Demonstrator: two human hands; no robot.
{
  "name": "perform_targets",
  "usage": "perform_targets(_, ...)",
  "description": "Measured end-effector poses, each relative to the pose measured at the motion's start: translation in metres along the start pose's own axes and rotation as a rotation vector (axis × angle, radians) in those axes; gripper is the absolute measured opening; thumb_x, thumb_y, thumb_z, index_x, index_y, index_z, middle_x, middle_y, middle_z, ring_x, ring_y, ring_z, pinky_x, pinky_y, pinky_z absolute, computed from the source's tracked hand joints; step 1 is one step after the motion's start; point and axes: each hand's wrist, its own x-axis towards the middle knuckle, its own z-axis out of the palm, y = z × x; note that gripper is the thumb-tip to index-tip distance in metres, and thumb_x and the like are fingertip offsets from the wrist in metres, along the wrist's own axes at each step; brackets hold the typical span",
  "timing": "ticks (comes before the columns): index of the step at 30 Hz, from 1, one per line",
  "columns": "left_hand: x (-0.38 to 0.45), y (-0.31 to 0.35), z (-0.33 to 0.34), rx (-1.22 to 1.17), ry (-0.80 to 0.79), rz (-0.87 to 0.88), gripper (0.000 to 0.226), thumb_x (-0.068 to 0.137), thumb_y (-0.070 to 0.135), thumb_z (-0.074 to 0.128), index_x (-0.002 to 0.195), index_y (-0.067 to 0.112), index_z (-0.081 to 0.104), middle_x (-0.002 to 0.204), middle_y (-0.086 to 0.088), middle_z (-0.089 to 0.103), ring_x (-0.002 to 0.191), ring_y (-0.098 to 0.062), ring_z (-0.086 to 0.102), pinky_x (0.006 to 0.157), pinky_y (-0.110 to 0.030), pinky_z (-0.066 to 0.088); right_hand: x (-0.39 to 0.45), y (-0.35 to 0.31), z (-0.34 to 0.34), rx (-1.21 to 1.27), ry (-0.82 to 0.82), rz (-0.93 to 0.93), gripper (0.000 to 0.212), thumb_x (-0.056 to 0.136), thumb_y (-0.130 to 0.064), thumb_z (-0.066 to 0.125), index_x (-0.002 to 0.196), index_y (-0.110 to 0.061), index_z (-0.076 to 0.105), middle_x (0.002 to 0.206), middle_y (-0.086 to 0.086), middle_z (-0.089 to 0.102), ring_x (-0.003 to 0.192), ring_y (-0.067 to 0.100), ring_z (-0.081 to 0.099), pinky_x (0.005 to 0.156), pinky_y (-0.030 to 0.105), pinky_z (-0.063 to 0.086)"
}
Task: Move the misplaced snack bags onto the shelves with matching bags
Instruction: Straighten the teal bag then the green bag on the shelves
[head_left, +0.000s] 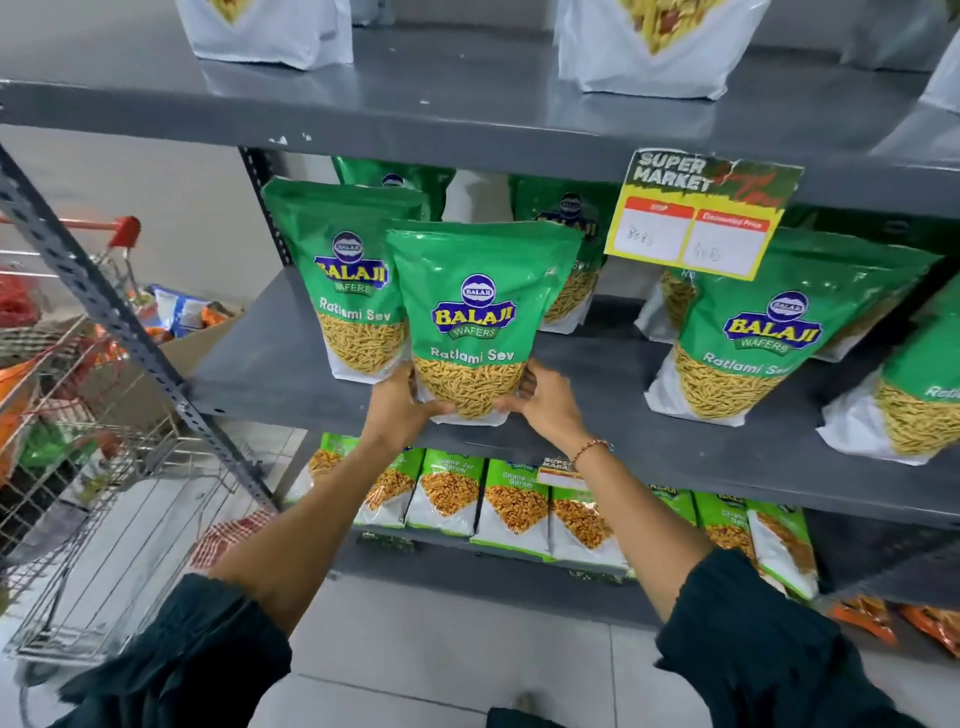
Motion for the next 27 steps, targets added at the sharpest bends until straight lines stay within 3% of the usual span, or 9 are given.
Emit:
perform_targets(4, 0.013, 0.031, 0.031, 0.063, -0.044, 0.075, 0.057, 0.058, 0.037, 0.085, 0.091, 0.008, 0.047, 0.067, 0.0, 0.047, 0.066, -0.02, 0.045, 0.055, -0.031, 0.035, -0.002, 0.009, -0.043, 0.067, 0.054, -0.013, 0.055, 0.064, -0.003, 0.082, 0.114, -0.007, 0.058, 0.113, 0.01, 0.067, 0.102, 0.017, 0.063, 0.094, 0.031, 0.05)
perform_targets(8, 0.026, 0.055, 0.055, -0.021, -0.09, 0.095, 0.067, 0.058, 0.027, 0.086, 0.111, 0.002, 0.054, 0.081, -0.005, 0.06, 0.071, -0.016, 0.051, 0.052, -0.013, 0.035, 0.002, 0.017, -0.072, 0.106, 0.104, 0.017, 0.053, 0.067, 0.004, 0.077, 0.116, -0.001, 0.057, 0.113, 0.011, 0.064, 0.104, 0.018, 0.059, 0.096, 0.032, 0.047)
perform_targets(10, 0.03, 0.06, 0.064, -0.047, -0.099, 0.083, 0.072, 0.057, 0.023, 0.087, 0.117, 0.002, 0.054, 0.105, -0.014, 0.066, 0.091, -0.024, 0.06, 0.068, -0.02, 0.042, 0.005, 0.021, -0.079, 0.1, 0.118, 0.026, 0.054, 0.067, 0.005, 0.077, 0.117, 0.001, 0.056, 0.117, 0.015, 0.064, 0.104, 0.019, 0.06, 0.097, 0.034, 0.047)
perform_targets(12, 0.032, 0.061, 0.07, -0.068, -0.1, 0.058, 0.074, 0.055, 0.022, 0.088, 0.117, 0.002, 0.054, 0.114, -0.015, 0.066, 0.101, -0.027, 0.062, 0.075, -0.027, 0.045, 0.009, 0.026, -0.084, 0.089, 0.117, 0.033, 0.054, 0.067, 0.005, 0.077, 0.117, 0.001, 0.056, 0.118, 0.017, 0.064, 0.105, 0.021, 0.06, 0.096, 0.034, 0.048)
perform_targets(17, 0.034, 0.063, 0.076, -0.073, -0.126, 0.055, 0.074, 0.056, 0.021, 0.088, 0.119, 0.003, 0.053, 0.113, -0.014, 0.066, 0.097, -0.022, 0.061, 0.072, -0.023, 0.041, 0.014, 0.035, -0.084, 0.101, 0.116, 0.057, 0.053, 0.067, 0.006, 0.077, 0.115, 0.002, 0.056, 0.119, 0.021, 0.064, 0.104, 0.022, 0.061, 0.099, 0.04, 0.048)
perform_targets(22, 0.038, 0.062, 0.078, -0.064, -0.137, 0.07, 0.072, 0.06, 0.02, 0.086, 0.119, 0.001, 0.051, 0.116, -0.015, 0.065, 0.098, -0.024, 0.06, 0.072, -0.024, 0.04, 0.017, 0.038, -0.082, 0.103, 0.087, 0.047, 0.053, 0.071, 0.004, 0.074, 0.12, 0.001, 0.053, 0.122, 0.019, 0.062, 0.105, 0.02, 0.059, 0.097, 0.032, 0.046)
perform_targets(27, 0.042, 0.061, 0.078, -0.044, -0.173, 0.093, 0.072, 0.063, 0.021, 0.084, 0.121, 0.001, 0.046, 0.119, -0.016, 0.062, 0.109, -0.031, 0.059, 0.078, -0.03, 0.044, 0.016, 0.035, -0.082, 0.074, 0.089, 0.044, 0.055, 0.074, 0.003, 0.073, 0.123, 0.001, 0.05, 0.127, 0.019, 0.06, 0.112, 0.024, 0.058, 0.1, 0.033, 0.044)
